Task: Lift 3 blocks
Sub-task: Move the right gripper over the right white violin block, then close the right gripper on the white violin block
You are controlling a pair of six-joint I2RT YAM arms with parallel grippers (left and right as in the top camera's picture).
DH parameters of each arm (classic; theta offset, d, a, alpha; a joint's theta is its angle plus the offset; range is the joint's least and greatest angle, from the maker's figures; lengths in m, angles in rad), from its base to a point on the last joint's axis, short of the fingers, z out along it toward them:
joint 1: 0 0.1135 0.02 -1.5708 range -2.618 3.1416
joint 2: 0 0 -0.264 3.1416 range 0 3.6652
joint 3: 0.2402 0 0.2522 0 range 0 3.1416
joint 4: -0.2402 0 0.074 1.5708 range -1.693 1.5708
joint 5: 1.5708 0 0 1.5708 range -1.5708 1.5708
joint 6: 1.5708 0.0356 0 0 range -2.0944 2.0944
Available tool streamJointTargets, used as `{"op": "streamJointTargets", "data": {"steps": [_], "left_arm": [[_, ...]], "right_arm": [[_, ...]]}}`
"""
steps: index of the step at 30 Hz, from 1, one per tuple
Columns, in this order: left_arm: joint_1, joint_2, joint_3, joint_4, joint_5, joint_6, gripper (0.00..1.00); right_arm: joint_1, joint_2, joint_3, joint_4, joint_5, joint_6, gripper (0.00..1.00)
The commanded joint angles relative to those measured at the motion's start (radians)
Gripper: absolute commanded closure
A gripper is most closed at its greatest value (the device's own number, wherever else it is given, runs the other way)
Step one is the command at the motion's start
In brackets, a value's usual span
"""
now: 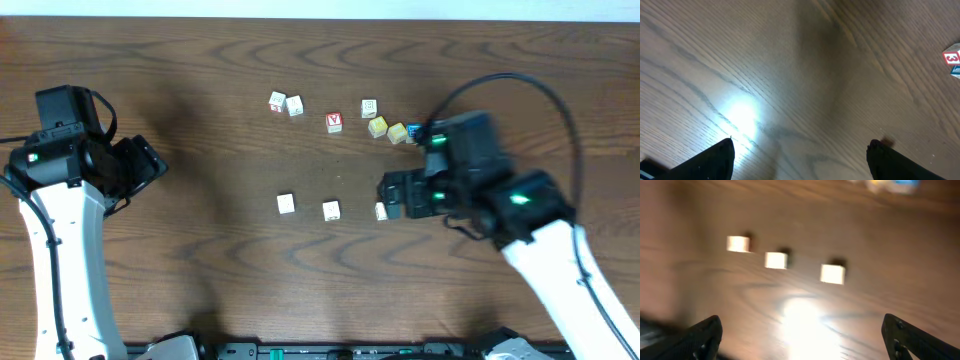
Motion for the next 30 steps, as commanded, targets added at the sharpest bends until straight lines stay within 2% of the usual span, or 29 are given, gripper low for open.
{"op": "streamJointTargets", "data": {"steps": [1, 9, 13, 14, 17, 22, 30], "left_arm": [[0.005, 0.002, 0.01, -0.004, -0.005, -0.009, 0.15], [0.005, 0.002, 0.01, -0.004, -0.005, -0.009, 0.15], [0.005, 0.002, 0.01, -0.004, -0.005, -0.009, 0.15], [0.005, 0.002, 0.01, -0.004, -0.005, -0.009, 0.15], [0.005, 0.002, 0.01, -0.004, -0.005, -0.009, 0.15], [0.005, 0.002, 0.01, -0.004, -0.005, -0.009, 0.15], [0.005, 0.002, 0.01, -0.004, -0.005, -0.009, 0.15]], "right_arm": [[0.08, 0.052, 0.016, -0.002, 0.286, 0.119, 0.01], [0.126, 0.18, -0.011, 0.042, 0.248, 0.099, 0.02], [0.126, 0.275, -0.05, 0.119, 0.186, -0.028, 0.13], [0.125, 0.299, -0.058, 0.139, 0.171, -0.043, 0.14], [0.123, 0.376, -0.063, 0.17, 0.165, -0.044, 0.27], [0.093, 0.463, -0.063, 0.21, 0.164, -0.044, 0.28], [0.051, 0.568, -0.064, 0.201, 0.09, -0.045, 0.36]]}}
